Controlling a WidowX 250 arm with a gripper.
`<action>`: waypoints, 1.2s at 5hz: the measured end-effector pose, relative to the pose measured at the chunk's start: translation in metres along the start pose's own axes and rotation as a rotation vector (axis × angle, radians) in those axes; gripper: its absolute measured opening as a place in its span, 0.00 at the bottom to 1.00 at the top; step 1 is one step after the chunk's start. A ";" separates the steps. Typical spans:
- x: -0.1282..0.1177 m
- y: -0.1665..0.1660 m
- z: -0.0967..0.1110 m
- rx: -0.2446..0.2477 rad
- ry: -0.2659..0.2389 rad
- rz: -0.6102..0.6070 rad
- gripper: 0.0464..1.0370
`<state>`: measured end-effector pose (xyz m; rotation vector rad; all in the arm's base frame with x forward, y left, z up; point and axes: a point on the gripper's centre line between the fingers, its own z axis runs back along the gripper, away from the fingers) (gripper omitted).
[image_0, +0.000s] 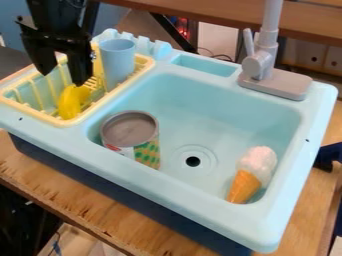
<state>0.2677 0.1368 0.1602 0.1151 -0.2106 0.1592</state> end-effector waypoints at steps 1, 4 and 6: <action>-0.004 0.009 -0.009 -0.006 -0.039 0.047 0.96; 0.008 0.012 -0.030 0.000 -0.067 0.185 0.96; 0.002 -0.012 -0.044 0.070 0.083 0.208 0.96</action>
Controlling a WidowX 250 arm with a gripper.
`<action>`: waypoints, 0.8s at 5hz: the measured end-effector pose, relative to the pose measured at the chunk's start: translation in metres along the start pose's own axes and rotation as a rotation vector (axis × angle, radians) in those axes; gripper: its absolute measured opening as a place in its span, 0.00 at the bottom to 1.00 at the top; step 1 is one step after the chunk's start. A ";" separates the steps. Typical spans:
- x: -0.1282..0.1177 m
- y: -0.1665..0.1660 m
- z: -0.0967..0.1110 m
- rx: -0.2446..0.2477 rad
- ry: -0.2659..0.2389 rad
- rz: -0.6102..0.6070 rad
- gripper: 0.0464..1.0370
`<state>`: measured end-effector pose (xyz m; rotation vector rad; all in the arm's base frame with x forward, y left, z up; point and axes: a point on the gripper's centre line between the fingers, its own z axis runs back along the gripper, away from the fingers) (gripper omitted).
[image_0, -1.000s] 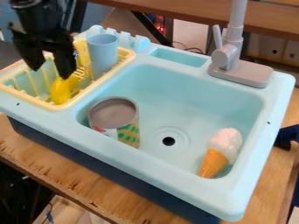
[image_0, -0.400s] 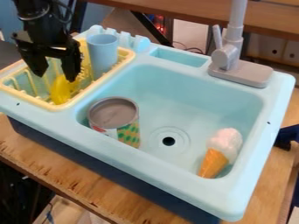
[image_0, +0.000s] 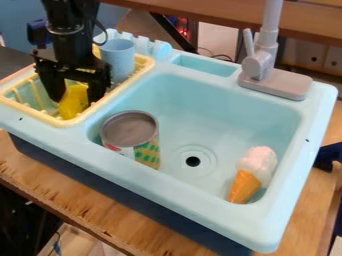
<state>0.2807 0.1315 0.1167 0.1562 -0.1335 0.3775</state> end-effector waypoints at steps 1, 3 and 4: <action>-0.002 0.004 -0.010 0.070 0.060 0.031 0.96; 0.006 0.013 -0.014 0.075 0.059 0.064 0.70; 0.004 0.019 -0.014 0.040 0.070 0.064 0.56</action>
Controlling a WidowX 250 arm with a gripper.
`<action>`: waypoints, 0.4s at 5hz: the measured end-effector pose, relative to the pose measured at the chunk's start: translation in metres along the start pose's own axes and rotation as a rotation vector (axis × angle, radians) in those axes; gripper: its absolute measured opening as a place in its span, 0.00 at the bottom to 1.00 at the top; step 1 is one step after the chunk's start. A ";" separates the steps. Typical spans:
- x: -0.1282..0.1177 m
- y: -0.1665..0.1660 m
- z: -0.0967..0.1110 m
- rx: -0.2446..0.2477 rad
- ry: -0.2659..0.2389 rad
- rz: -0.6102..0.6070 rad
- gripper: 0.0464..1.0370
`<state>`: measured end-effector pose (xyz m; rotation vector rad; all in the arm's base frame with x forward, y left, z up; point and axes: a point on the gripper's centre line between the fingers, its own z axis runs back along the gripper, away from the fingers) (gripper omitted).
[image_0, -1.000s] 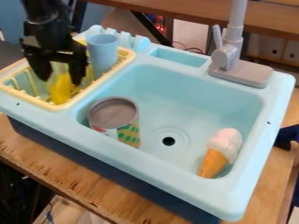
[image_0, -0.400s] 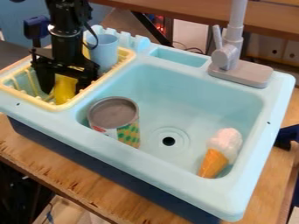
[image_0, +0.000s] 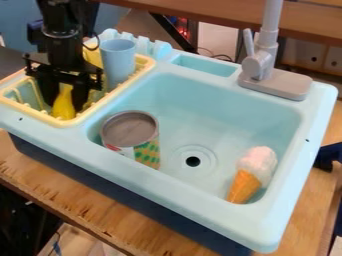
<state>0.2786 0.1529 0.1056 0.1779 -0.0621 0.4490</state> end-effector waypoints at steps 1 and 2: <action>-0.001 -0.001 0.020 -0.050 -0.047 -0.029 0.52; -0.005 0.001 0.036 -0.050 -0.071 -0.042 0.51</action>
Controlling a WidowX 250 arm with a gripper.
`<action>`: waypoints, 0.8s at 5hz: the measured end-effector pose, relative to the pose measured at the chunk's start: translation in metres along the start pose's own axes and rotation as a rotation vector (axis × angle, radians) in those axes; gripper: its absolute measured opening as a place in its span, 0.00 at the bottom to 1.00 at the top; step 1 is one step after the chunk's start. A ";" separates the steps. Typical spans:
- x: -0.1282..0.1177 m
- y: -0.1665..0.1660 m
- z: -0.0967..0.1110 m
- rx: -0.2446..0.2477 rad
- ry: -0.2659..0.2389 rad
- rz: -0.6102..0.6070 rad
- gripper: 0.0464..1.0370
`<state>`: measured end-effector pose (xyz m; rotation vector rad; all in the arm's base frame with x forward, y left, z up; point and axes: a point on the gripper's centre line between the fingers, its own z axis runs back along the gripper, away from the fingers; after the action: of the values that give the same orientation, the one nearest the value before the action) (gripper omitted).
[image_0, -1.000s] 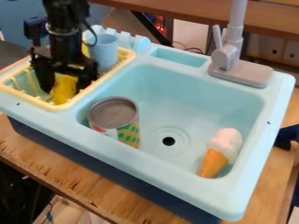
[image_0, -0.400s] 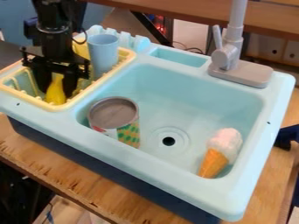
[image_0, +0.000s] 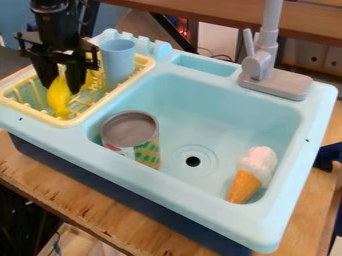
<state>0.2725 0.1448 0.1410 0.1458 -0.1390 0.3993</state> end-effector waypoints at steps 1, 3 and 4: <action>-0.005 -0.001 0.028 0.013 -0.047 -0.043 0.51; -0.016 -0.041 0.071 -0.040 -0.163 -0.270 0.51; -0.031 -0.079 0.072 -0.147 -0.161 -0.412 0.51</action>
<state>0.2679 0.0490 0.1971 0.0584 -0.2903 -0.0350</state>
